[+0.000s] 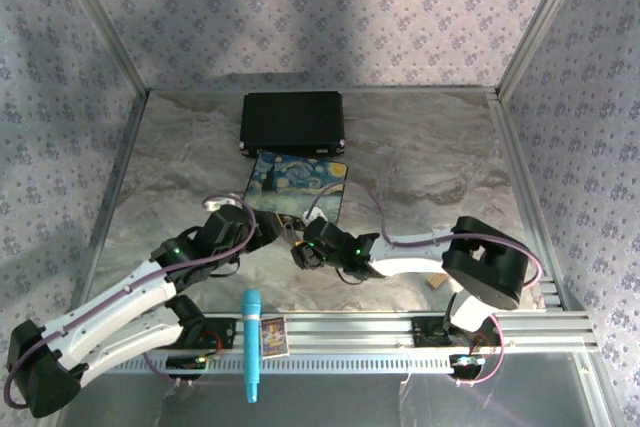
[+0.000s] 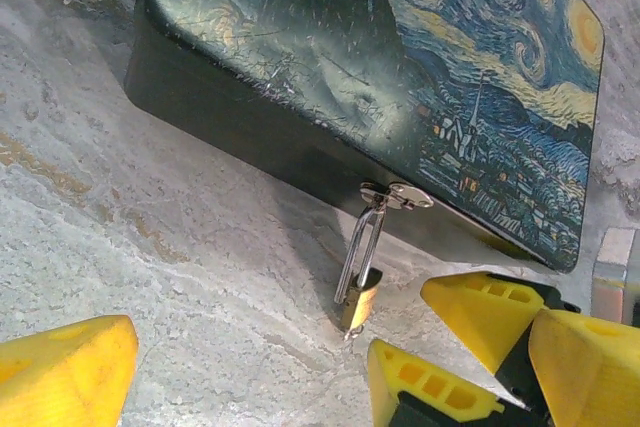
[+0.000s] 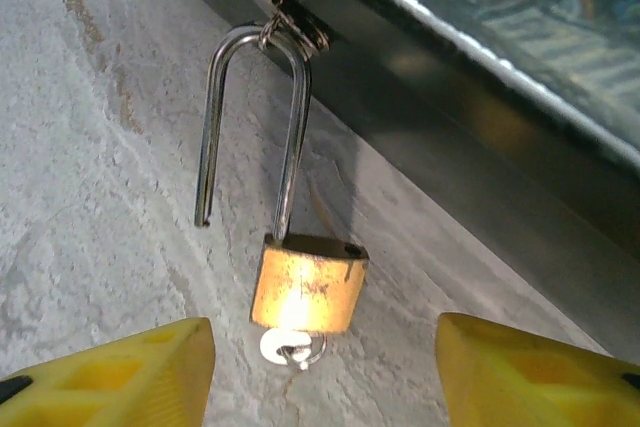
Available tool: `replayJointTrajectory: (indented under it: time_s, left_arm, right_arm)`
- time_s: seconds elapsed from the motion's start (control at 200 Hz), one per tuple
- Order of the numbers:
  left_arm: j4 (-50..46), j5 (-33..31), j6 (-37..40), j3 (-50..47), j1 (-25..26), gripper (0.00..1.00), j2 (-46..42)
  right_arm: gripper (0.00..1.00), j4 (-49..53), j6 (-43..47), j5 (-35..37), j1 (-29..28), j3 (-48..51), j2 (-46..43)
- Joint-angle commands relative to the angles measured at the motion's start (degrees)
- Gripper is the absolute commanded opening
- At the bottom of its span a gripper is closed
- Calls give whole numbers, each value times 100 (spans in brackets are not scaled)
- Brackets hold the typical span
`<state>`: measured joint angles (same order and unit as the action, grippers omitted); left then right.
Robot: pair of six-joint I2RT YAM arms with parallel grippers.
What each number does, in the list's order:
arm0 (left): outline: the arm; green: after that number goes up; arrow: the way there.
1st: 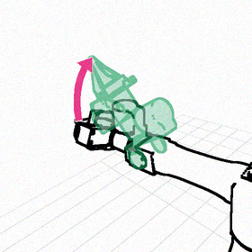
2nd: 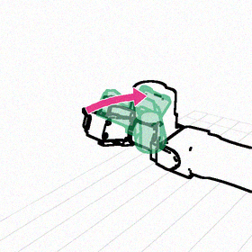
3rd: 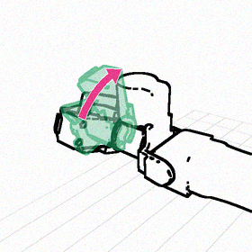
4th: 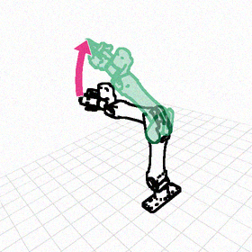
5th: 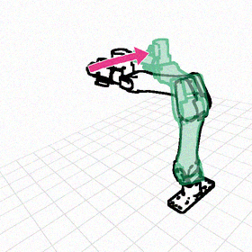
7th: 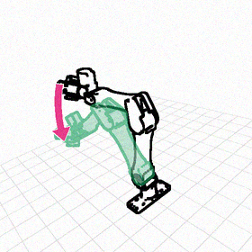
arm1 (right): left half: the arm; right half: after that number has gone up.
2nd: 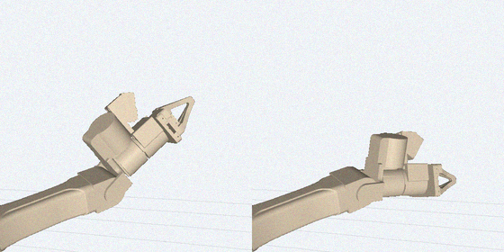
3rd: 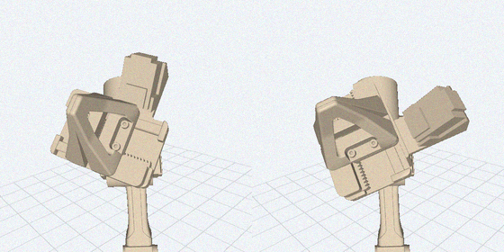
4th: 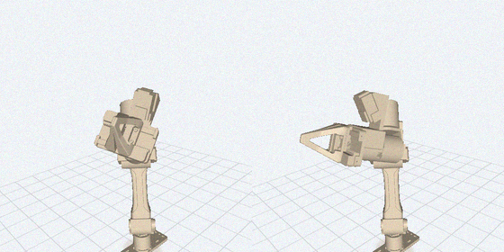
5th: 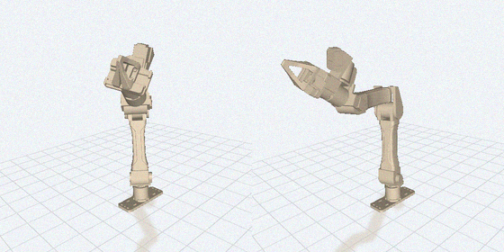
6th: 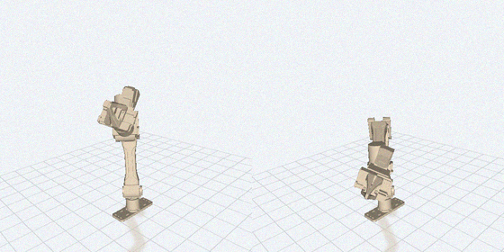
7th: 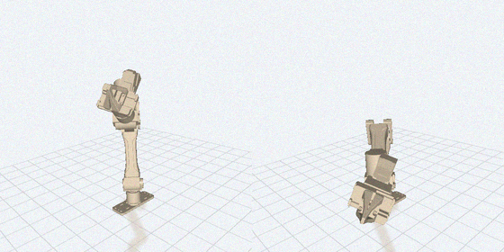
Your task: Unlock the padlock with the key
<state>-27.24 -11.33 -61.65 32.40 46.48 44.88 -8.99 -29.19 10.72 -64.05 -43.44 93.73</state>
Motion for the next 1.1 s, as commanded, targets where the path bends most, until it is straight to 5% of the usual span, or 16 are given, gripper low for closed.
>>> replayJointTrajectory:
  time_s: [0.0,0.809,1.094]
  left_arm:
    - [-45,-10,-93,-58,-33,100,-55]
    - [-154,-266,20,-41,-26,100,-48]
    - [-166,-335,206,82,-28,100,94]
  right_arm:
    - [56,-302,-96,132,51,-242,263]
    - [48,-505,21,-184,191,-217,898]
    - [30,-465,-63,-25,103,8,722]
